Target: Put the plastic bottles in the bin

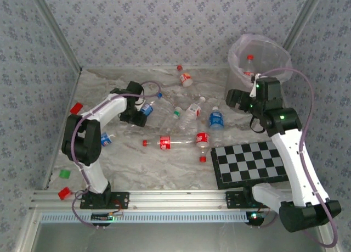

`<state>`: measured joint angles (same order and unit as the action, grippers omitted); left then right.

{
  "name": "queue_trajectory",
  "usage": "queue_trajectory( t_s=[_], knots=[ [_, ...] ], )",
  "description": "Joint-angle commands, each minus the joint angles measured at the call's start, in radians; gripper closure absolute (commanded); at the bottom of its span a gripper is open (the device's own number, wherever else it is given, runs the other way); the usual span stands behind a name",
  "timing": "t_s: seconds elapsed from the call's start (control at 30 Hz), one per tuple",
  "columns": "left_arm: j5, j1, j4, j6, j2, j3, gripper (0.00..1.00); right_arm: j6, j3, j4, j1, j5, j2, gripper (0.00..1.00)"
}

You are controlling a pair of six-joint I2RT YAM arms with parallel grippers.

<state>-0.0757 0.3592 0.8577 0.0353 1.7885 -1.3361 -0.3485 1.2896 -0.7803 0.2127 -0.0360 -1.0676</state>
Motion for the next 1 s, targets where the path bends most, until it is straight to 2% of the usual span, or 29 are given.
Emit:
queue_trajectory(
  t_s=[0.0, 0.1, 0.13, 0.17, 0.2, 0.33, 0.43, 0.5, 0.6, 0.83, 0.97],
  knots=[
    [-0.038, 0.022, 0.069, 0.02, -0.063, -0.038, 0.43, 0.006, -0.004, 0.044, 0.027, 0.064, 0.014, 0.0],
    [-0.063, 0.062, 0.066, 0.05, -0.134, -0.048, 0.49, 0.019, -0.033, 0.165, 0.028, 0.34, 0.018, 0.0],
    [-0.067, 0.089, 0.053, 0.063, -0.161, -0.042, 0.5, 0.018, -0.053, 0.235, 0.035, 0.457, 0.018, 0.0],
    [-0.074, 0.122, 0.032, 0.075, -0.188, -0.029, 0.52, -0.002, -0.068, 0.287, 0.052, 0.521, 0.014, 0.0],
    [-0.078, 0.148, 0.01, 0.091, -0.215, -0.013, 0.53, -0.009, -0.074, 0.311, 0.081, 0.517, 0.01, 0.0],
    [-0.053, 0.236, -0.149, 0.224, -0.351, 0.118, 0.66, 0.042, -0.068, 0.321, 0.221, 0.338, -0.017, 0.0],
    [0.037, 0.291, -0.35, 0.315, -0.47, 0.256, 0.71, -0.013, -0.088, 0.39, 0.234, 0.355, -0.039, 0.01],
    [0.094, 0.325, -0.507, 0.374, -0.545, 0.354, 0.75, -0.064, -0.151, 0.467, 0.243, 0.367, -0.041, 0.05],
    [0.129, 0.373, -0.666, 0.43, -0.623, 0.462, 0.79, -0.119, -0.196, 0.563, 0.261, 0.384, -0.054, 0.09],
    [0.152, 0.434, -0.708, 0.411, -0.649, 0.502, 0.84, -0.217, -0.208, 0.701, 0.275, 0.484, -0.134, 0.1],
    [0.166, 0.475, -0.744, 0.417, -0.638, 0.506, 0.84, -0.202, -0.172, 0.691, 0.278, 0.491, -0.198, 0.19]
  ],
)
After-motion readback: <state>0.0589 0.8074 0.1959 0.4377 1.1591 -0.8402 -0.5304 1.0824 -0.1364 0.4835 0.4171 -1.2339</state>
